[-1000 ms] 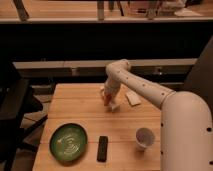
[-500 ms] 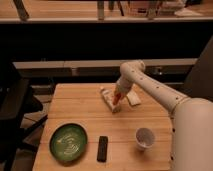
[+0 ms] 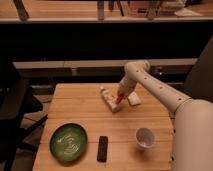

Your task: Place the pepper on the white sponge

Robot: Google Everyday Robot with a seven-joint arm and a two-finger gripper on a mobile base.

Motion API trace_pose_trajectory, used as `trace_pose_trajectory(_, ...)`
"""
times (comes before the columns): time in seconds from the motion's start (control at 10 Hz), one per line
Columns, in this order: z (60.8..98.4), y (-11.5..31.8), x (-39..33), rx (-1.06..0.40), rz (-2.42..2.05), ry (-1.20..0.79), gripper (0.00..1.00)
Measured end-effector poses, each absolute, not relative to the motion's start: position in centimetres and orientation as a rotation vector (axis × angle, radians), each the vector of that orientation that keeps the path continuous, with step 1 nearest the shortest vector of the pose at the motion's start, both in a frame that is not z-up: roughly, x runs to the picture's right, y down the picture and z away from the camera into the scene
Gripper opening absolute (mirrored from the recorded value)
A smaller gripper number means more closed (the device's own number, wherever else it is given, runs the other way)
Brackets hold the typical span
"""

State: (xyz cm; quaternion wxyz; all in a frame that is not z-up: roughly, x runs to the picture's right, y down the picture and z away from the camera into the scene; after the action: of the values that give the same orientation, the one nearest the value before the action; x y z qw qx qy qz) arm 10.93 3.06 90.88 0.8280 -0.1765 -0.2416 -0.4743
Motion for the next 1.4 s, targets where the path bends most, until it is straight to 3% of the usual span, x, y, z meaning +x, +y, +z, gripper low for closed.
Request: trace_pose_trajectory(1.4, 91.9, 2.7, 13.7, -0.378, -0.975, -0.507, 0.00)
